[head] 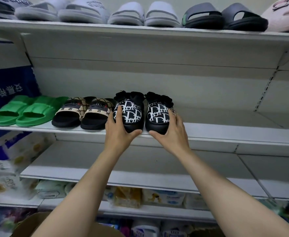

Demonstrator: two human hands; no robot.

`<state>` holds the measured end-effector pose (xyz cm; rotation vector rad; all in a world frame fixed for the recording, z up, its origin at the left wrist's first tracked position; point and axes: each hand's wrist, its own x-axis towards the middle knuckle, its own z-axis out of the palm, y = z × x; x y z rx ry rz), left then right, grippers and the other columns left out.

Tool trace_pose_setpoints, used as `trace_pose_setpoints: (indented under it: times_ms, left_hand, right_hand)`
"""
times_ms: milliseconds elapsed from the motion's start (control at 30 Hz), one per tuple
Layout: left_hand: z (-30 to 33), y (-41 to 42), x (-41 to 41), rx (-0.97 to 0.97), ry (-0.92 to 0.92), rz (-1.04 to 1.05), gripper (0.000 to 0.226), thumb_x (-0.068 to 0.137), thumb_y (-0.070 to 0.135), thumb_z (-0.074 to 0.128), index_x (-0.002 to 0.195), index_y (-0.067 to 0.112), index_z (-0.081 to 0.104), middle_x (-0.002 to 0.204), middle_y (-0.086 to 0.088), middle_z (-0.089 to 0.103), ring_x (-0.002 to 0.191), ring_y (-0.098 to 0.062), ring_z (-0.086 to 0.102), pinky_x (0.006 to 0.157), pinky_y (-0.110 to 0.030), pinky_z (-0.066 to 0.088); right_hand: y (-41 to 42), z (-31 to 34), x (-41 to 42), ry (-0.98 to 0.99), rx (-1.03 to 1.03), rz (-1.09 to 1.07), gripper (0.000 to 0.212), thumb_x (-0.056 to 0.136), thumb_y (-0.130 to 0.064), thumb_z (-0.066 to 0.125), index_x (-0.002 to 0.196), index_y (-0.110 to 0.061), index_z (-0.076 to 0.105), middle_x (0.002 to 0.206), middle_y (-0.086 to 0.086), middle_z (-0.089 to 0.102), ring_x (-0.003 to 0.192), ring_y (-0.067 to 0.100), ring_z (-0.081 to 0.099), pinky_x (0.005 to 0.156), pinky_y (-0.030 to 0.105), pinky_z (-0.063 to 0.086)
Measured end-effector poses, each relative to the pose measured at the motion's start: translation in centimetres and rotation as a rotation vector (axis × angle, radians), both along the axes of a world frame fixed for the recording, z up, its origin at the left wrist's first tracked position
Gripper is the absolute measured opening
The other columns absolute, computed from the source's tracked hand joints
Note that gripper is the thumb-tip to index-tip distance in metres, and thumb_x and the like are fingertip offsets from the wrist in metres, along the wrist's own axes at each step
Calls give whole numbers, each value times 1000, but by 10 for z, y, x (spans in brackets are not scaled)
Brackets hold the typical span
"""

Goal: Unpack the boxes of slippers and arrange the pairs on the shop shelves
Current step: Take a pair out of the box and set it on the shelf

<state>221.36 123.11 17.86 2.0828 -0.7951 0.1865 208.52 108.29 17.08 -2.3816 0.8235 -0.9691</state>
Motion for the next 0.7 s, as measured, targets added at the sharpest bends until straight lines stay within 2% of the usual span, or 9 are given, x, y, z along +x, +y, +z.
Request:
trace_pose_setpoints:
  times_ms: [167,233,333,433,567,700]
  left_hand:
    - [3,-3,-1,22,16,8,114,76,47,82,160,27,8,164,-18,7,150,-35,9,120,-46,18]
    - [9,-3,-9,68,6,49,113,78,48,80,160,23,7,164,-20,6,150,-37,8,121,-47,17]
    - [29,-6,-35,116,-66,80,106,81,45,79,159,19,13,163,-21,8,150,-38,8,122,-48,18]
    - [53,-16,-74,135,-129,25,96,81,42,80,156,20,26,160,-18,22,147,-35,19,118,-47,26]
    - [78,-35,-134,117,-178,-34,85,79,43,80,150,20,40,148,-16,40,137,-33,39,112,-40,35]
    - [91,-55,-203,94,-220,-45,74,84,47,73,147,21,45,143,-13,45,132,-30,43,106,-37,37]
  right_hand:
    - [-7,4,-2,63,22,43,112,73,-59,77,158,-26,13,164,5,14,150,24,24,112,37,37]
    - [-10,13,-11,140,22,62,110,77,-60,74,160,-25,10,166,3,10,153,21,17,115,37,33]
    - [-19,40,-38,226,-53,80,93,88,-60,63,160,-26,16,166,4,19,152,24,19,117,40,30]
    - [-33,70,-77,238,-180,125,72,93,-51,61,154,-24,33,156,6,39,145,27,32,114,38,33]
    - [-52,107,-137,276,-271,153,62,96,-47,59,151,-26,40,155,2,40,145,23,32,115,35,31]
    - [-73,126,-204,253,-332,170,61,96,-50,58,150,-27,43,153,4,41,144,25,34,116,41,33]
